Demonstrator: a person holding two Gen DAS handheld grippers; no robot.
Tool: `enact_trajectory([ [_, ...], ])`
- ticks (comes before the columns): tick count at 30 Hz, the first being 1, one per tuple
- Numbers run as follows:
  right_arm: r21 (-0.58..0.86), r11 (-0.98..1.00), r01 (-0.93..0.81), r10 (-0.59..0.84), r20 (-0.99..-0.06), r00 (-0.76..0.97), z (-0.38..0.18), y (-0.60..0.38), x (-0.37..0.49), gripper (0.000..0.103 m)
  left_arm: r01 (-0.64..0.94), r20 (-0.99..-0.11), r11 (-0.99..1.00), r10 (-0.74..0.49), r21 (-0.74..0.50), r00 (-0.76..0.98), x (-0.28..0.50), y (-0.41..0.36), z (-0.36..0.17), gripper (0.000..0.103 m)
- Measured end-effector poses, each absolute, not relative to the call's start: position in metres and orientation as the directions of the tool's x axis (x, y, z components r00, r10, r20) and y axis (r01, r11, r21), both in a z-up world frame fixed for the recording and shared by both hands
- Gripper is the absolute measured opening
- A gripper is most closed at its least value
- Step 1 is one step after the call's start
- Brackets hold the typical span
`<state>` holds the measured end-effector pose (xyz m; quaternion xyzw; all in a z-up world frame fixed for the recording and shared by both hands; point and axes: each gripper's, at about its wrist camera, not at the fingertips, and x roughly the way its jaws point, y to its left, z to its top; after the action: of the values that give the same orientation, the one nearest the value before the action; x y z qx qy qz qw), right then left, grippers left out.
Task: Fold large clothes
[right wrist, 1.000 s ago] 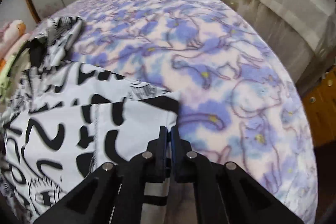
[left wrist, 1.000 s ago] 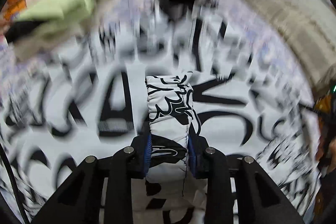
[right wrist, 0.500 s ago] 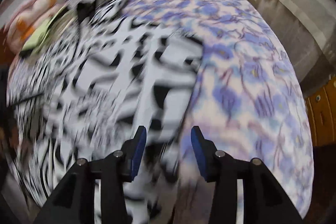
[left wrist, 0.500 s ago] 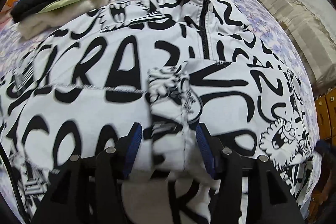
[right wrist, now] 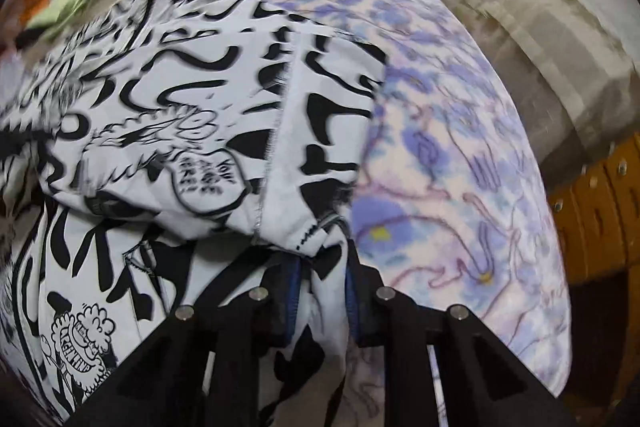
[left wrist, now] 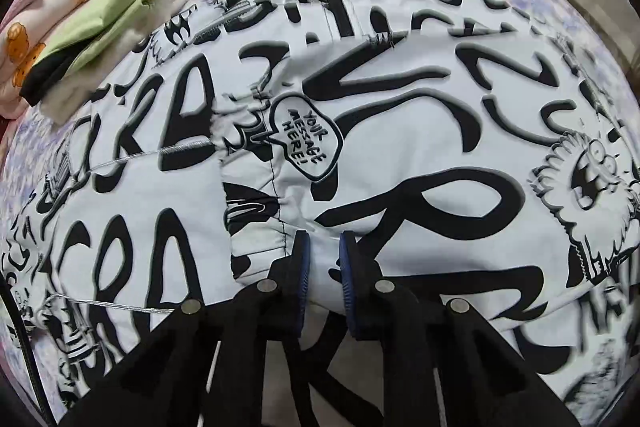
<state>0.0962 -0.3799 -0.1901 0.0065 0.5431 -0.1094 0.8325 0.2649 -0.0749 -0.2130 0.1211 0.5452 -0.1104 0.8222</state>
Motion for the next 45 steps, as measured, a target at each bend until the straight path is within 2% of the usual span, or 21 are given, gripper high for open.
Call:
enact_trajectory([
  [2,-0.045,0.977,0.209,-0.118,-0.929,0.35,-0.207,-0.393,0.09,0.021,0.321,-0.918,0.942,-0.037,0.1,0.395,0.261,-0.076,-0.211,0.015],
  [6,0.064,0.966,0.25,-0.032,-0.931,0.362,-0.183,-0.408,0.08,0.024,0.32,-0.925,0.946,-0.074,0.053,0.372,0.252,-0.069,-0.193,0.017],
  [10,0.06,0.983,0.175,-0.037,-0.863,0.504,-0.131,-0.379,0.078,0.027,0.321,-0.896,0.947,-0.151,-0.01,0.418,0.235,-0.068,-0.165,0.031],
  [13,0.099,0.991,0.091,0.03,-0.821,0.57,-0.11,-0.342,0.094,0.027,0.307,-0.868,0.948,-0.221,-0.084,0.445,0.232,-0.074,-0.148,0.039],
  [17,0.09,0.996,-0.028,0.09,-0.815,0.573,-0.123,-0.276,0.142,0.027,0.264,-0.861,0.954,-0.249,-0.14,0.443,0.241,-0.089,-0.152,0.041],
  [21,0.1,0.993,-0.066,0.119,-0.864,0.488,-0.163,-0.253,0.173,0.027,0.217,-0.882,0.963,-0.239,-0.161,0.405,0.254,-0.091,-0.179,0.041],
  [25,0.051,0.998,0.045,0.028,-0.907,0.42,-0.196,-0.285,0.176,0.025,0.191,-0.91,0.975,-0.176,-0.11,0.375,0.269,-0.072,-0.21,0.041],
  [28,0.04,0.983,0.178,-0.039,-0.907,0.418,-0.199,-0.34,0.164,0.021,0.195,-0.893,0.959,-0.267,-0.208,0.362,0.271,-0.052,-0.21,0.036],
  [29,0.067,0.976,0.207,-0.026,-0.907,0.42,-0.198,-0.356,0.159,0.015,0.196,-0.893,0.957,-0.272,-0.212,0.36,0.271,-0.05,-0.21,0.036],
  [30,0.107,0.97,0.218,0.006,-0.907,0.42,-0.196,-0.367,0.155,0.004,0.201,-0.892,0.957,-0.271,-0.21,0.361,0.27,-0.05,-0.208,0.036],
  [31,0.145,0.963,0.226,0.039,-0.907,0.419,-0.195,-0.377,0.15,0.0,0.204,-0.893,0.958,-0.266,-0.202,0.364,0.268,-0.05,-0.208,0.036],
  [34,0.163,0.958,0.237,0.049,-0.905,0.422,-0.192,-0.381,0.141,0.0,0.208,-0.895,0.964,-0.235,-0.165,0.38,0.262,-0.053,-0.204,0.036],
  [37,0.095,0.963,0.25,-0.017,-0.911,0.412,-0.19,-0.368,0.142,0.006,0.195,-0.897,0.969,-0.219,-0.153,0.384,0.256,-0.051,-0.2,0.04],
  [41,0.083,0.961,0.265,-0.035,-0.911,0.412,-0.189,-0.361,0.142,0.015,0.184,-0.894,0.969,-0.228,-0.167,0.387,0.253,-0.044,-0.192,0.04],
  [45,0.072,0.96,0.271,-0.046,-0.912,0.407,-0.185,-0.358,0.14,0.016,0.185,-0.889,0.973,-0.202,-0.135,0.411,0.246,-0.038,-0.181,0.046],
])
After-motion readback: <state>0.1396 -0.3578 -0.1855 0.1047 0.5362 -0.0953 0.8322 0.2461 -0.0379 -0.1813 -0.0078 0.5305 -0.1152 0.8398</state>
